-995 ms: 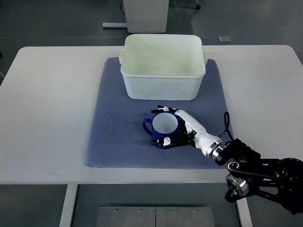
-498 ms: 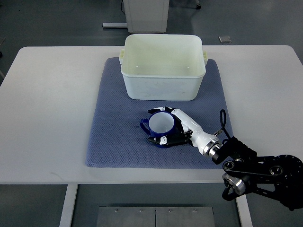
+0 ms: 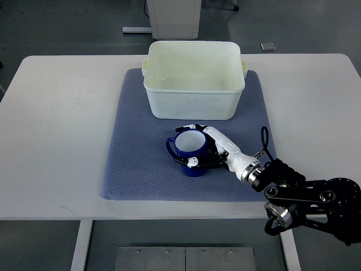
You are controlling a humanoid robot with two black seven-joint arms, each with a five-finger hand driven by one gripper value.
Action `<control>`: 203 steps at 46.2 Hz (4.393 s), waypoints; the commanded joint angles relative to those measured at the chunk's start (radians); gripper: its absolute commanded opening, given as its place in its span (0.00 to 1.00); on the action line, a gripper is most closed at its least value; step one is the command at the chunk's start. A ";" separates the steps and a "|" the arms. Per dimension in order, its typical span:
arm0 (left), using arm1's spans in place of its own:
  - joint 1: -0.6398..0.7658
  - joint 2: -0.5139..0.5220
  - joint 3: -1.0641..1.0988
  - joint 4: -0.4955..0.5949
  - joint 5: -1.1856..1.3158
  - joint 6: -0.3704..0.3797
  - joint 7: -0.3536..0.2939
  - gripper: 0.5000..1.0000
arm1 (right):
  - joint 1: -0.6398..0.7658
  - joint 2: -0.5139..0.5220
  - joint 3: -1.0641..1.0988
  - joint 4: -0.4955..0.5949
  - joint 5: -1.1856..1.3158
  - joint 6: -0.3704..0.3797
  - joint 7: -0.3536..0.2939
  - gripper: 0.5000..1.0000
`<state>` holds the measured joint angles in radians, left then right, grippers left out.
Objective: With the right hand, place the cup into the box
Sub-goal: 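Close the right hand's fingers around the blue mug body, then lift the blue mug with the right hand over the white tub, then hold the blue mug above the tub and lower it slightly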
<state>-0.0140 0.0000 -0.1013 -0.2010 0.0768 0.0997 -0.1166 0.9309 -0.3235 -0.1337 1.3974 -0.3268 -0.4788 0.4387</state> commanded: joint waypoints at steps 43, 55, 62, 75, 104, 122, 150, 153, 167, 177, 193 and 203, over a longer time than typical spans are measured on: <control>0.000 0.000 0.000 0.000 0.000 0.000 0.000 1.00 | 0.006 -0.109 0.022 0.124 0.025 0.005 0.100 0.00; 0.000 0.000 0.000 0.000 0.000 0.000 0.000 1.00 | 0.008 -0.129 0.083 0.167 0.023 0.012 0.124 0.00; 0.000 0.000 0.000 0.000 -0.002 0.000 0.000 1.00 | 0.008 -0.132 0.132 0.189 0.023 0.014 0.124 0.00; 0.000 0.000 0.000 0.000 0.000 0.000 0.000 1.00 | 0.114 -0.127 0.155 0.187 0.061 0.016 0.100 0.00; 0.000 0.000 0.000 0.000 0.000 0.000 0.000 1.00 | 0.376 -0.028 0.108 0.019 0.324 0.009 0.008 0.00; 0.000 0.000 0.000 0.000 0.000 0.000 0.000 1.00 | 0.431 0.106 0.085 -0.196 0.436 0.002 -0.049 0.00; 0.000 0.000 0.000 0.000 -0.002 0.000 0.000 1.00 | 0.430 0.212 0.063 -0.416 0.529 -0.132 -0.107 0.00; 0.000 0.000 0.000 0.000 0.000 0.000 0.000 1.00 | 0.425 0.215 0.063 -0.423 0.549 -0.132 -0.107 0.00; 0.000 0.000 0.000 0.000 -0.002 0.000 0.000 1.00 | 0.421 0.277 0.062 -0.503 0.554 -0.132 -0.109 0.00; 0.000 0.000 0.000 0.000 0.000 0.000 0.000 1.00 | 0.396 0.293 0.060 -0.578 0.548 -0.074 -0.109 0.00; 0.000 0.000 0.000 0.000 0.000 0.000 0.000 1.00 | 0.385 0.296 0.046 -0.687 0.505 0.100 -0.109 0.00; 0.000 0.000 0.000 0.000 0.000 0.000 0.000 1.00 | 0.385 0.299 0.039 -0.744 0.496 0.178 -0.110 0.00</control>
<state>-0.0138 0.0000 -0.1012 -0.2010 0.0766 0.0997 -0.1165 1.3161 -0.0271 -0.0950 0.6747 0.1720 -0.3254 0.3285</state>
